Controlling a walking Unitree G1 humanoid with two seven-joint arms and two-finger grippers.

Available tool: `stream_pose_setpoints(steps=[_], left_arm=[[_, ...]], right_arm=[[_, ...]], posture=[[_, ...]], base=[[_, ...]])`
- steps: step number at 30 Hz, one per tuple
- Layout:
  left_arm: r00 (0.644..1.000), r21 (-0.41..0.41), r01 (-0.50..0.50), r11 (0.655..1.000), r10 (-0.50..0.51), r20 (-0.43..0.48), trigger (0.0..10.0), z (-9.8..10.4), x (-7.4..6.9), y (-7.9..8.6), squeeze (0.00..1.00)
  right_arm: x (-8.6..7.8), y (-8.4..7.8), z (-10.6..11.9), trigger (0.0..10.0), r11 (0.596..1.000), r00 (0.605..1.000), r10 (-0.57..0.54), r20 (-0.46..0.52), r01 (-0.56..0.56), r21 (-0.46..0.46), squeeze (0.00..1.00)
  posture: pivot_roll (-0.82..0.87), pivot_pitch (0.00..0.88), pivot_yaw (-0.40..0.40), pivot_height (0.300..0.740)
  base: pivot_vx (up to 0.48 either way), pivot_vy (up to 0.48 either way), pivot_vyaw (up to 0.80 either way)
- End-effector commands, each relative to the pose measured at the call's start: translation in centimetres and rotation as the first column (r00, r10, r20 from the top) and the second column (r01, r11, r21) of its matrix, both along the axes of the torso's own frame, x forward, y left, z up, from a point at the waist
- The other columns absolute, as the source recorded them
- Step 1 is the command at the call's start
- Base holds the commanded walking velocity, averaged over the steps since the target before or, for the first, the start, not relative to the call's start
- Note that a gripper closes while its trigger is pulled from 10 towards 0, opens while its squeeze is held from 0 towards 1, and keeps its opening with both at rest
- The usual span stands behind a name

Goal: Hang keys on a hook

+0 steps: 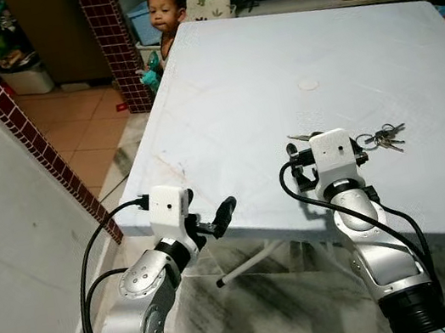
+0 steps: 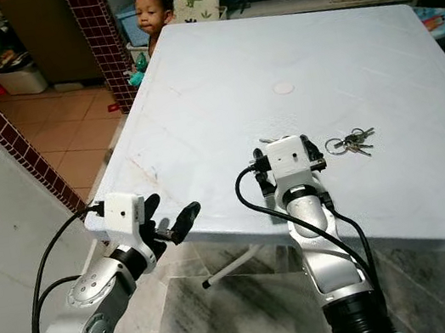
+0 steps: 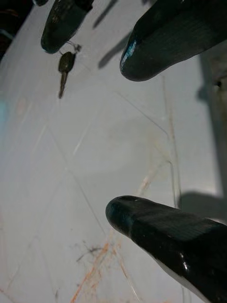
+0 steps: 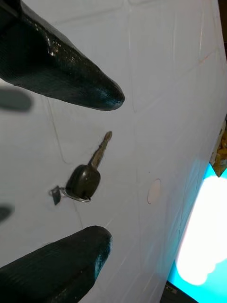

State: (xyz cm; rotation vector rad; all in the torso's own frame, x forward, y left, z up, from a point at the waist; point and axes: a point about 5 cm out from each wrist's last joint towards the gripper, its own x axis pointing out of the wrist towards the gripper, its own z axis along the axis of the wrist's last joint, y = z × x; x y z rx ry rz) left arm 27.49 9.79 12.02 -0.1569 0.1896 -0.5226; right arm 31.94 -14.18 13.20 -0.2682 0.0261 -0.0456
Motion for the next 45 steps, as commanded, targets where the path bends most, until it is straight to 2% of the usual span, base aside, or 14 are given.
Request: stream_pose_setpoints(steps=[1, 12, 18, 27, 32, 35, 37, 38, 40, 43, 45], left_arm=[[1.0, 0.004, -0.006, 1.0, 0.006, 0.011, 10.0, 0.2, -0.1, 0.3, 0.0], [1.0, 0.003, 0.002, 1.0, -0.002, 0.008, 10.0, 0.2, -0.1, 0.3, 0.0], [1.0, -0.005, 0.001, 1.0, -0.001, 0.016, 10.0, 0.3, -0.1, 0.2, 0.0], [1.0, -0.008, 0.007, 1.0, -0.007, 0.016, 10.0, 0.4, -0.1, 0.1, 0.0], [1.0, -0.012, 0.009, 1.0, -0.008, 0.015, 10.0, 0.4, -0.1, 0.1, 0.0], [1.0, -0.014, 0.011, 1.0, -0.011, 0.013, 10.0, 0.4, -0.2, 0.0, 0.0], [1.0, -0.015, 0.015, 1.0, -0.015, 0.014, 10.0, 0.4, -0.3, -0.1, 0.0], [1.0, -0.016, 0.016, 1.0, -0.016, 0.014, 10.0, 0.4, -0.2, -0.1, 0.0], [1.0, -0.017, 0.016, 1.0, -0.016, 0.015, 10.0, 0.4, -0.2, -0.1, 0.0], [1.0, -0.017, 0.016, 1.0, -0.016, 0.015, 10.0, 0.4, -0.2, -0.1, 0.0], [1.0, -0.017, 0.017, 1.0, -0.017, 0.015, 10.0, 0.5, -0.2, -0.1, 0.0]], right_arm=[[0.1, 0.2, 0.2, 10.0, 1.0, 1.0, -0.002, 0.005, 0.002, -0.002, 0.0], [0.1, -0.2, 0.1, 10.0, 0.999, 0.999, -0.037, 0.003, 0.037, -0.012, 0.0], [0.0, 0.1, -0.3, 10.0, 0.999, 0.999, -0.035, -0.024, 0.036, 0.013, 0.0], [-0.1, 0.7, -1.6, 10.0, 0.996, 0.989, -0.057, -0.135, 0.066, 0.064, 0.0], [-0.1, 1.0, -1.8, 10.0, 0.996, 0.989, -0.039, -0.144, 0.05, 0.068, 0.0], [-0.1, 1.1, -2.2, 10.0, 0.99, 0.982, -0.049, -0.184, 0.071, 0.118, 0.0], [0.0, 1.2, -2.2, 8.2, 0.987, 0.979, -0.052, -0.196, 0.08, 0.136, 0.0], [0.1, 1.3, -2.2, 8.6, 0.987, 0.978, -0.054, -0.201, 0.083, 0.137, 0.0], [0.1, 1.3, -2.2, 8.6, 0.987, 0.976, -0.058, -0.209, 0.088, 0.137, 0.0], [0.1, 1.2, -2.5, 9.9, 0.982, 0.971, -0.066, -0.23, 0.104, 0.157, 0.0], [0.1, 1.1, -2.6, 9.9, 0.982, 0.97, -0.069, -0.233, 0.107, 0.156, 0.0]], posture=[[-0.02, 0.047, 0.038, 0.74], [-0.02, 0.052, 0.037, 0.74], [-0.02, 0.052, 0.039, 0.74], [-0.02, 0.053, 0.04, 0.74], [-0.01, 0.055, 0.037, 0.74], [-0.01, 0.054, 0.038, 0.74], [-0.01, 0.054, 0.038, 0.74], [-0.01, 0.054, 0.038, 0.74], [-0.01, 0.054, 0.038, 0.74], [-0.01, 0.054, 0.036, 0.74], [-0.01, 0.054, 0.036, 0.74]], base=[[0.337, 0.0, 0.0], [0.328, 0.0, 0.0], [0.0, 0.0, 0.0], [0.0, 0.0, 0.0], [0.0, 0.0, 0.0], [0.0, 0.0, 0.0], [0.0, 0.0, 0.0], [0.0, 0.0, 0.0], [0.0, 0.0, 0.0], [0.0, 0.0, 0.0], [0.0, 0.0, 0.0]])
